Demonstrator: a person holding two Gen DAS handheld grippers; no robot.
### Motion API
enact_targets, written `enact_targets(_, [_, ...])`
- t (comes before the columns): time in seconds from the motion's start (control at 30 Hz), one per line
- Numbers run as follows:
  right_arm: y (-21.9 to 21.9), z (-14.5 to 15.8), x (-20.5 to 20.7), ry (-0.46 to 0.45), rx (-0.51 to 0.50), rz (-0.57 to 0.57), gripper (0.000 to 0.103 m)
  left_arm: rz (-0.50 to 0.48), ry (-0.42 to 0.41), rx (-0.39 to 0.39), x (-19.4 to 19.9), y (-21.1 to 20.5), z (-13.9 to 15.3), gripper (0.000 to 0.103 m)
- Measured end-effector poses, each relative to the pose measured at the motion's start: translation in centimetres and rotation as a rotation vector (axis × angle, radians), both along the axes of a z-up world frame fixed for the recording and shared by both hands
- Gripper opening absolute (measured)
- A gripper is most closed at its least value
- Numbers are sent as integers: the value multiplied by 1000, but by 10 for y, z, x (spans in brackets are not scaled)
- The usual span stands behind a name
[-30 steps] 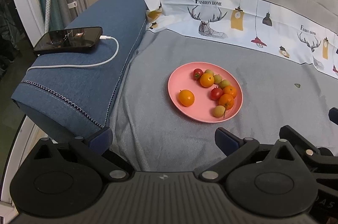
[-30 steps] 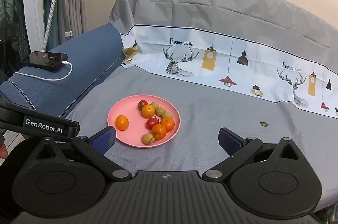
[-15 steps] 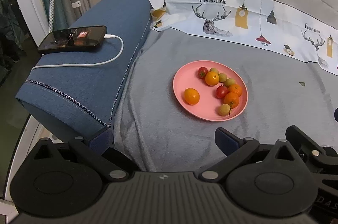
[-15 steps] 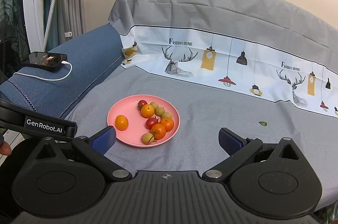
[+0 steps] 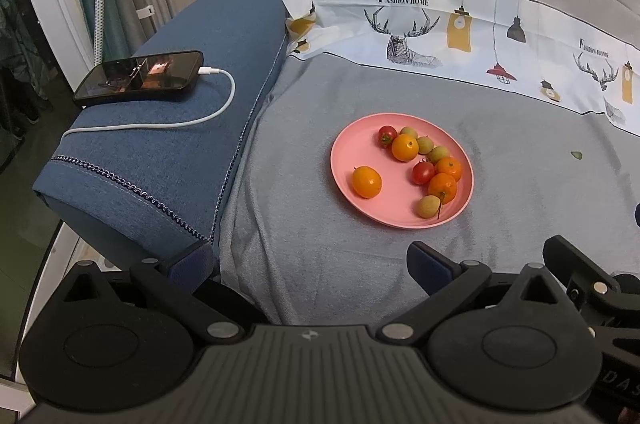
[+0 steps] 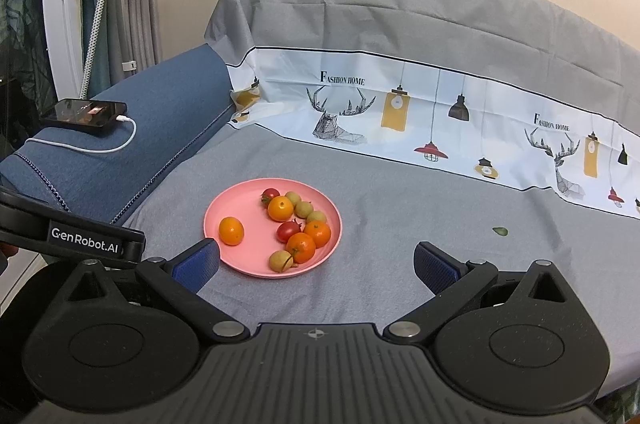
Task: Organize fruits
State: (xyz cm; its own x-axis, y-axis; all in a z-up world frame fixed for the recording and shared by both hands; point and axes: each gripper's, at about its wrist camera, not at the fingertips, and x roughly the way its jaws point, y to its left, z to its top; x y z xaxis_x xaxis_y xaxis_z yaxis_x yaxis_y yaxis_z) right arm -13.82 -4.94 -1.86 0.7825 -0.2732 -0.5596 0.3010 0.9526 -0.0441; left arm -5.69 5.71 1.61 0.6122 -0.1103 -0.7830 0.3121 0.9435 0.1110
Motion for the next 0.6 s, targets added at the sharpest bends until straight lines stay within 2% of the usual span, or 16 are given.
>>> enact_targets(0.6, [-2,0,0,6,9,2,102,0,-1,2,0,1,1,103])
